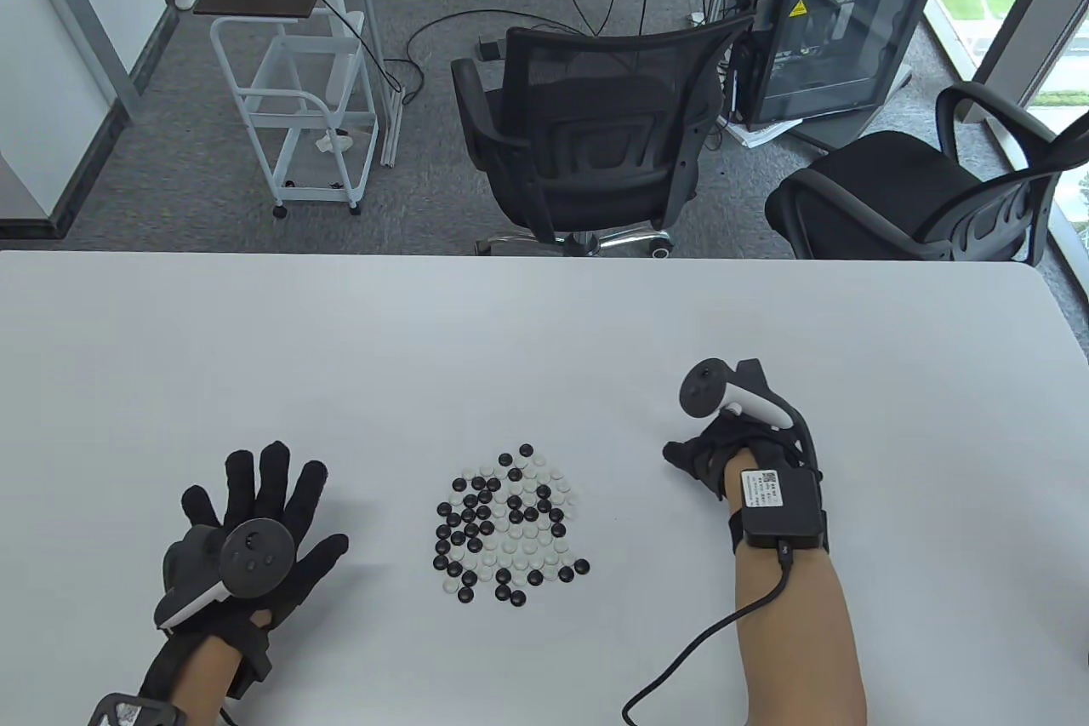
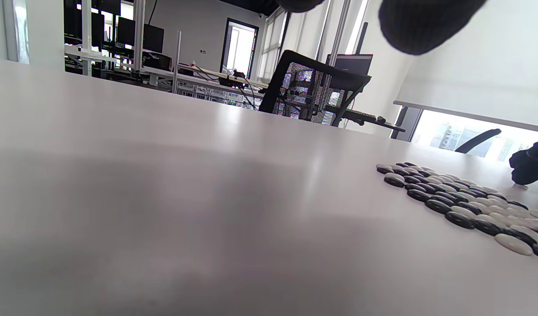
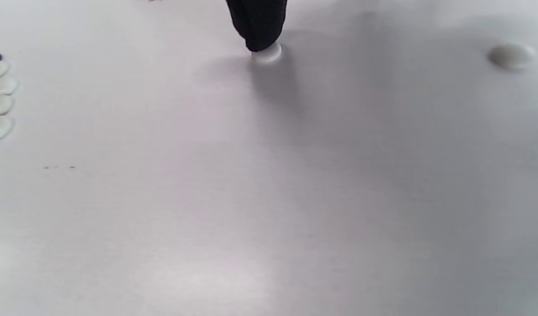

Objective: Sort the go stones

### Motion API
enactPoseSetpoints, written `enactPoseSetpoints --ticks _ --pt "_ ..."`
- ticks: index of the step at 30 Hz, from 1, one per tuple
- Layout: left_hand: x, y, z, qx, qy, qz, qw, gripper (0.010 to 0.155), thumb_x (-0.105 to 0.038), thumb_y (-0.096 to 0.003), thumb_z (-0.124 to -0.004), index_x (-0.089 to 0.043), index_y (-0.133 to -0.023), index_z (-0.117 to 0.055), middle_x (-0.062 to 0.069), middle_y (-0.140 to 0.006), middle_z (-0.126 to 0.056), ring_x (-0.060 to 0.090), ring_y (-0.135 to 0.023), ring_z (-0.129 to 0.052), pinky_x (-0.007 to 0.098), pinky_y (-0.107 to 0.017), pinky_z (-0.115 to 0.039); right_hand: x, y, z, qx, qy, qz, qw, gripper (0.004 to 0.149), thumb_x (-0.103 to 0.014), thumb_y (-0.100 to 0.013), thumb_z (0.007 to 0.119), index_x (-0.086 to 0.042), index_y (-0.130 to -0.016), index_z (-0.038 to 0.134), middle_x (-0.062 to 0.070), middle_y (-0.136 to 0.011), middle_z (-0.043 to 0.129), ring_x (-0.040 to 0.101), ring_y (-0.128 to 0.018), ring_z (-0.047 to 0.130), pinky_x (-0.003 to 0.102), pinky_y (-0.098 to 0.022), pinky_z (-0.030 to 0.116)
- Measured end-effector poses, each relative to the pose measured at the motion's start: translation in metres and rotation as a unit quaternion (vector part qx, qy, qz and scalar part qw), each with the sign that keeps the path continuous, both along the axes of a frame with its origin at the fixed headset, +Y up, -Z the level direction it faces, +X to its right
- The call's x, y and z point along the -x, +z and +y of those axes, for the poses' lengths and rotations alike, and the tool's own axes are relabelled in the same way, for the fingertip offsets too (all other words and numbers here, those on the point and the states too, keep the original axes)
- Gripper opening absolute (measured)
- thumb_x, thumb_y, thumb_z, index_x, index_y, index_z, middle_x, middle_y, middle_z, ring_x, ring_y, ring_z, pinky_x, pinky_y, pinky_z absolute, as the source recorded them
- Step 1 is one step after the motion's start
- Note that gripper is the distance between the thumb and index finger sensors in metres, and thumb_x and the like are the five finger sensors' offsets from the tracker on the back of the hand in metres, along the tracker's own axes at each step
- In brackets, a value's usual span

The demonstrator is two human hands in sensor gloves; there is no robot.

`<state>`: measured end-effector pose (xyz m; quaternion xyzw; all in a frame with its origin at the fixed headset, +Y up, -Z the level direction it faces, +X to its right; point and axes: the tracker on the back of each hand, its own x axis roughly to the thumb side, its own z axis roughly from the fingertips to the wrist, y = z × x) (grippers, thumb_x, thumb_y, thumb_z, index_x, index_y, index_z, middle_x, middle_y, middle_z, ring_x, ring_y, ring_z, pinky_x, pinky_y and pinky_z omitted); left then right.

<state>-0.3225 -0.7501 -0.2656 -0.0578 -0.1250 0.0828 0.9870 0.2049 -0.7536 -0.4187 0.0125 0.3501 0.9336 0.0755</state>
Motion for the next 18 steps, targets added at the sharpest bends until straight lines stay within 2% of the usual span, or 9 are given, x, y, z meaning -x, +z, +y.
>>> enactPoseSetpoints --ticks 8,18 --pt "-0.003 -0.001 -0.001 0.004 -0.007 -0.002 1.000 0.084 -0.064 -0.0601 -0.055 -0.020 -0.121 -0.018 0.026 -0.122 0.004 0.059 -0.105 0.008 0.085 -0.051 0.003 -0.051 0.015 0.001 0.002 0.034 -0.056 0.998 0.065 -0.046 -0.063 0.058 -0.002 -0.110 0.065 0.048 -0.110 0.015 0.075 -0.088 0.003 0.094 -0.051 0.016" --pt "-0.005 -0.001 -0.002 0.009 -0.013 -0.003 1.000 0.084 -0.064 -0.0600 -0.055 -0.020 -0.121 -0.018 0.027 -0.122 0.004 0.060 -0.104 0.008 0.085 -0.051 0.002 -0.072 0.018 -0.004 -0.027 0.061 -0.090 0.994 0.068 -0.046 -0.062 0.057 0.000 -0.112 0.059 0.049 -0.109 0.014 0.075 -0.087 0.002 0.094 -0.050 0.016"
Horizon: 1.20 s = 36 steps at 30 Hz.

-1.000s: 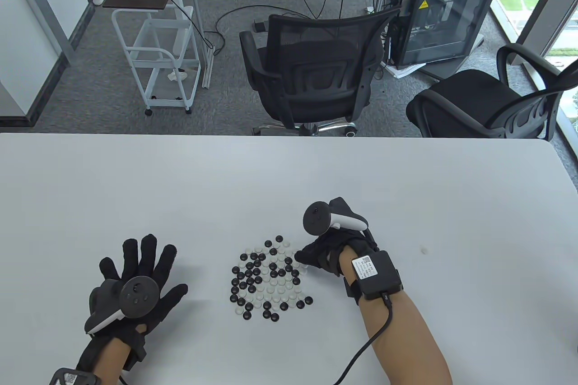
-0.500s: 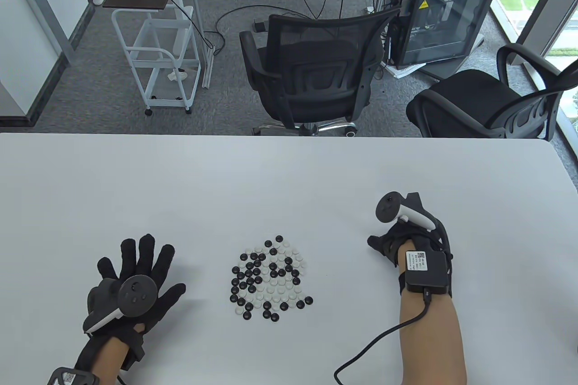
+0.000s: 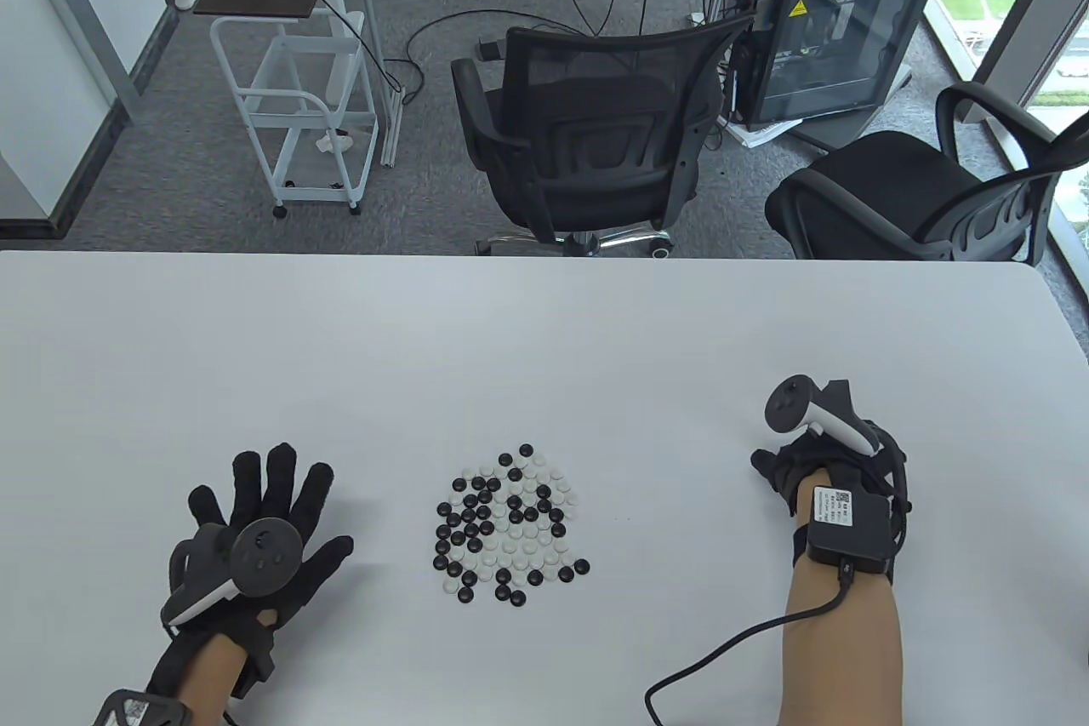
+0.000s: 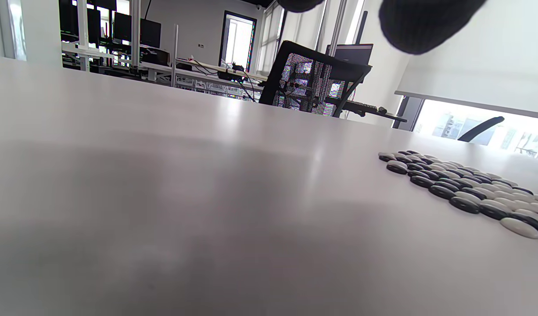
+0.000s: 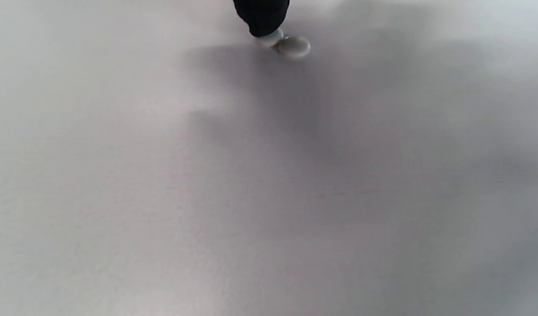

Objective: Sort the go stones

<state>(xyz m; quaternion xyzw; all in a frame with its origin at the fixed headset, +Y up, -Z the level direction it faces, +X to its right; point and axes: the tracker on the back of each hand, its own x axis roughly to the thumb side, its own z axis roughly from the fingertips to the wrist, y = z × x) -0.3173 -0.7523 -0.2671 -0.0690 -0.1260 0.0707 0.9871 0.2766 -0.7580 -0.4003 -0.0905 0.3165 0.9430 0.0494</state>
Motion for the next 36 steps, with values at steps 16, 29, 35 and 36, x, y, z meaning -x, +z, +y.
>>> enactPoseSetpoints --ticks 16,29,35,36 --pt "0.000 -0.001 -0.001 0.007 -0.001 0.003 1.000 0.084 -0.064 -0.0600 -0.055 -0.020 -0.121 -0.018 0.027 -0.122 0.004 0.059 -0.104 0.008 0.085 -0.051 0.003 0.141 -0.003 0.022 0.028 -0.155 0.236 0.959 0.065 -0.046 -0.063 0.058 0.000 -0.106 0.072 0.048 -0.110 0.017 0.075 -0.087 0.003 0.094 -0.051 0.018" --pt "0.004 0.001 0.002 -0.002 0.008 0.006 1.000 0.083 -0.064 -0.0600 -0.055 -0.020 -0.121 -0.019 0.027 -0.122 0.004 0.059 -0.105 0.008 0.085 -0.051 0.003 0.214 0.005 -0.001 0.057 -0.182 0.309 0.932 0.066 -0.046 -0.062 0.057 -0.001 -0.109 0.068 0.048 -0.108 0.012 0.075 -0.086 0.002 0.094 -0.051 0.018" --pt "0.007 0.001 0.003 -0.004 0.011 0.009 1.000 0.083 -0.063 -0.0601 -0.055 -0.020 -0.121 -0.019 0.026 -0.122 0.004 0.059 -0.105 0.008 0.085 -0.051 0.003 0.191 0.001 -0.001 0.054 -0.144 0.285 0.946 0.064 -0.046 -0.062 0.057 -0.003 -0.109 0.068 0.048 -0.109 0.013 0.075 -0.087 0.003 0.094 -0.051 0.018" --pt "0.007 0.001 0.003 -0.004 0.011 0.009 1.000 0.083 -0.063 -0.0601 -0.055 -0.020 -0.121 -0.019 0.027 -0.122 0.004 0.059 -0.104 0.008 0.085 -0.051 0.003 0.180 -0.001 0.000 0.052 -0.131 0.276 0.951 0.063 -0.046 -0.062 0.058 -0.004 -0.108 0.069 0.048 -0.109 0.014 0.075 -0.087 0.003 0.094 -0.051 0.018"
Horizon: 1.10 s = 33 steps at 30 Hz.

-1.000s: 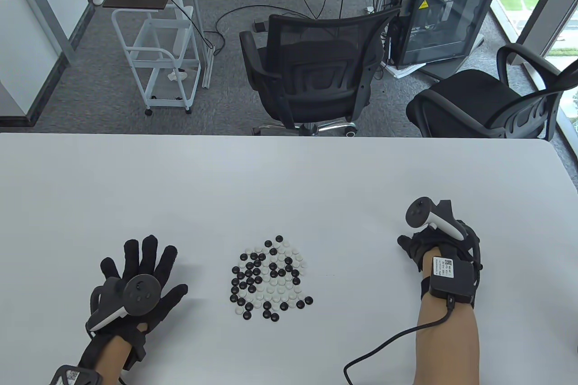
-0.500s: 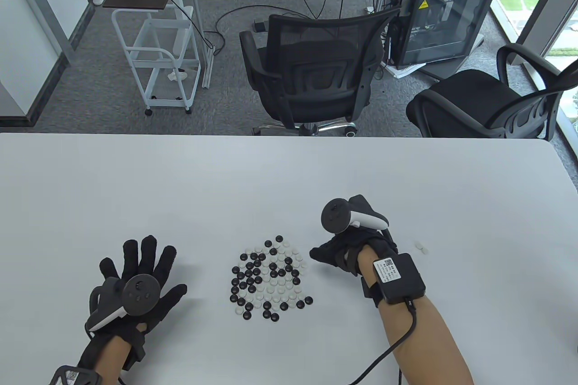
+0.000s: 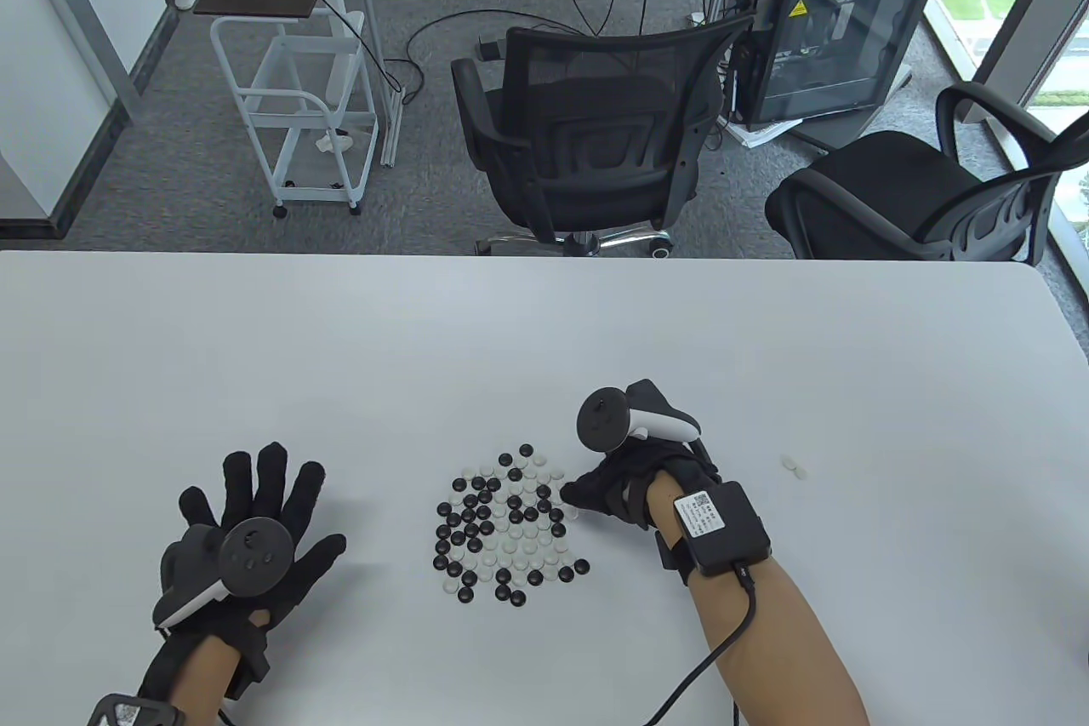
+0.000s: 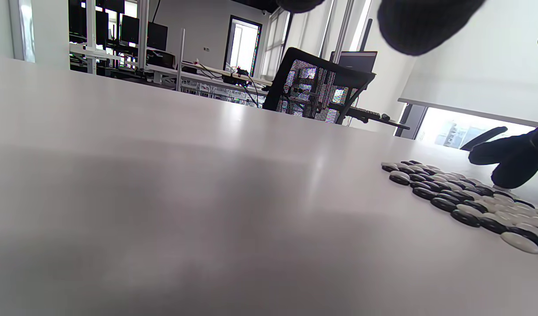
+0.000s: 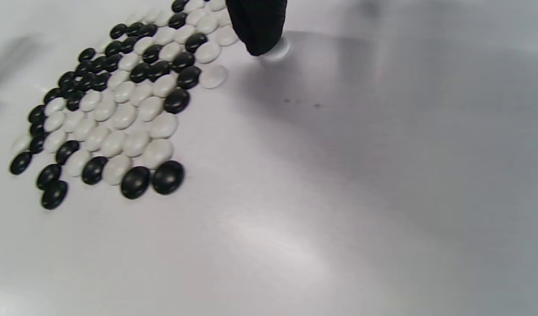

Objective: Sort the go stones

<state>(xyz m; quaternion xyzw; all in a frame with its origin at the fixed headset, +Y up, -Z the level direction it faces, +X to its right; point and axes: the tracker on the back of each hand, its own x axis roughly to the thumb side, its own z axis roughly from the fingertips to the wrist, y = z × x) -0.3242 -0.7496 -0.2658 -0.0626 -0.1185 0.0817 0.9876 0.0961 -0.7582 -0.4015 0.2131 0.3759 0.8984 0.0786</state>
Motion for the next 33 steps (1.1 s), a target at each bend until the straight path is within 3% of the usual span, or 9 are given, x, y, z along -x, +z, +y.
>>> enactPoseSetpoints --ticks 10,16,26,33 --pt "0.002 0.000 0.000 0.002 0.000 0.002 1.000 0.083 -0.063 -0.0601 -0.055 -0.020 -0.121 -0.019 0.026 -0.122 0.004 0.059 -0.105 0.008 0.085 -0.051 0.003 -0.118 -0.003 0.005 0.010 0.075 -0.170 0.982 0.064 -0.045 -0.062 0.058 -0.002 -0.108 0.070 0.047 -0.108 0.010 0.075 -0.087 0.001 0.094 -0.051 0.016" --pt "0.002 0.000 0.000 0.004 -0.001 0.002 1.000 0.083 -0.063 -0.0600 -0.056 -0.020 -0.121 -0.019 0.026 -0.122 0.004 0.059 -0.105 0.008 0.085 -0.051 0.003 -0.164 0.006 0.005 0.009 0.092 -0.235 0.968 0.065 -0.045 -0.062 0.057 -0.002 -0.109 0.068 0.046 -0.108 0.008 0.075 -0.086 0.000 0.094 -0.051 0.015" --pt "0.001 -0.001 0.000 0.003 -0.006 0.000 1.000 0.083 -0.063 -0.0601 -0.055 -0.020 -0.121 -0.019 0.027 -0.122 0.004 0.059 -0.105 0.008 0.085 -0.051 0.003 -0.182 0.011 0.002 -0.013 0.098 -0.265 0.959 0.067 -0.046 -0.062 0.056 -0.002 -0.112 0.061 0.047 -0.107 0.006 0.075 -0.086 -0.001 0.094 -0.051 0.015" --pt "0.000 -0.001 -0.001 0.000 -0.004 -0.001 1.000 0.083 -0.063 -0.0602 -0.055 -0.020 -0.121 -0.019 0.027 -0.122 0.004 0.059 -0.105 0.008 0.085 -0.051 0.003 -0.162 0.008 0.010 -0.023 0.094 -0.234 0.967 0.069 -0.046 -0.062 0.056 0.001 -0.112 0.061 0.048 -0.107 0.006 0.075 -0.085 -0.002 0.094 -0.050 0.015"
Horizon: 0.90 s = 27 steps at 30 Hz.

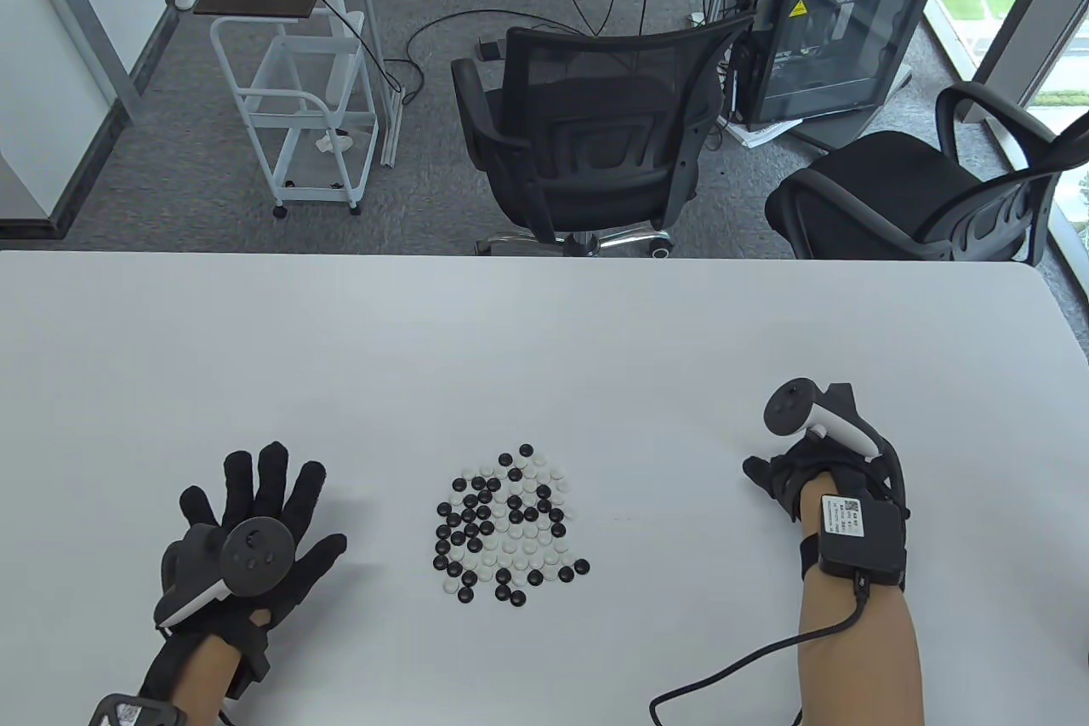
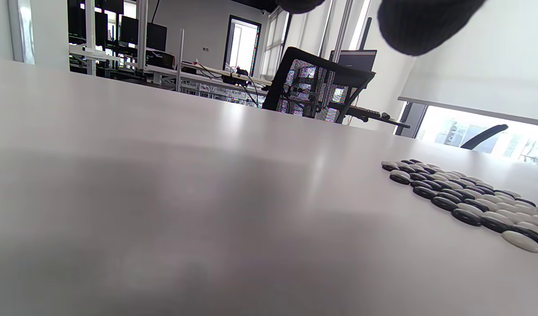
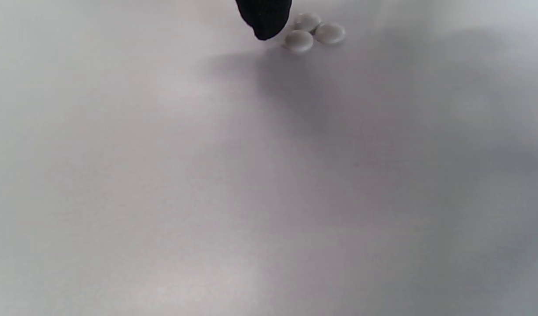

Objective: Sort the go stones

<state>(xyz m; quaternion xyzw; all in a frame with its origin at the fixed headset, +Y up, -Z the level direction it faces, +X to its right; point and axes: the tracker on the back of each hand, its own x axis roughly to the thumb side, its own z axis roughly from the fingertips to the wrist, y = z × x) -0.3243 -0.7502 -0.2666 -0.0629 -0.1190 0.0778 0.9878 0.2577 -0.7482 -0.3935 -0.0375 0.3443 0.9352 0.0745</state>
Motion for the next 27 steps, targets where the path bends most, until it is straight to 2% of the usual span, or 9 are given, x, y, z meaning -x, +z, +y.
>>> enactPoseSetpoints --ticks 4,9,13,17,23,27 --pt "0.000 0.000 -0.001 0.002 0.001 0.001 1.000 0.083 -0.063 -0.0602 -0.055 -0.020 -0.121 -0.019 0.027 -0.122 0.004 0.059 -0.104 0.008 0.085 -0.051 0.003 0.045 -0.002 0.012 -0.008 -0.045 0.087 0.995 0.068 -0.046 -0.061 0.056 0.000 -0.109 0.066 0.048 -0.108 0.008 0.075 -0.086 0.000 0.094 -0.051 0.016" --pt "0.000 0.000 -0.001 0.003 0.001 0.002 1.000 0.083 -0.063 -0.0601 -0.055 -0.020 -0.121 -0.019 0.027 -0.122 0.004 0.059 -0.105 0.008 0.085 -0.051 0.003 0.107 0.002 0.018 0.011 -0.118 0.171 0.978 0.066 -0.046 -0.062 0.057 0.000 -0.107 0.070 0.048 -0.108 0.012 0.076 -0.086 0.003 0.094 -0.051 0.019" --pt "0.000 0.000 0.000 0.000 0.001 0.000 1.000 0.083 -0.063 -0.0601 -0.055 -0.020 -0.121 -0.019 0.027 -0.122 0.004 0.060 -0.104 0.008 0.085 -0.051 0.003 0.156 0.009 0.014 0.025 -0.116 0.246 0.962 0.066 -0.046 -0.062 0.057 -0.001 -0.108 0.069 0.048 -0.108 0.012 0.076 -0.086 0.003 0.094 -0.051 0.019" --pt "0.002 0.001 0.000 -0.002 0.006 0.001 1.000 0.083 -0.063 -0.0601 -0.055 -0.020 -0.121 -0.019 0.027 -0.122 0.004 0.059 -0.105 0.008 0.085 -0.051 0.002 0.192 0.015 0.002 0.043 -0.126 0.286 0.949 0.066 -0.046 -0.061 0.057 -0.001 -0.109 0.067 0.048 -0.108 0.010 0.075 -0.086 0.002 0.094 -0.051 0.019" --pt "0.004 0.002 0.001 -0.005 0.010 0.003 1.000 0.083 -0.063 -0.0602 -0.055 -0.020 -0.121 -0.019 0.027 -0.122 0.004 0.060 -0.104 0.008 0.085 -0.051 0.002 0.204 0.013 -0.015 0.060 -0.134 0.288 0.946 0.068 -0.046 -0.061 0.056 0.000 -0.110 0.063 0.048 -0.107 0.009 0.076 -0.085 0.002 0.094 -0.050 0.019" --pt "0.005 0.002 0.001 -0.008 0.013 0.004 1.000 0.083 -0.063 -0.0602 -0.055 -0.020 -0.121 -0.019 0.027 -0.122 0.004 0.060 -0.104 0.008 0.085 -0.051 0.002 0.183 0.009 -0.013 0.057 -0.120 0.265 0.955 0.067 -0.046 -0.061 0.057 -0.001 -0.109 0.066 0.048 -0.108 0.011 0.075 -0.086 0.002 0.094 -0.051 0.019"
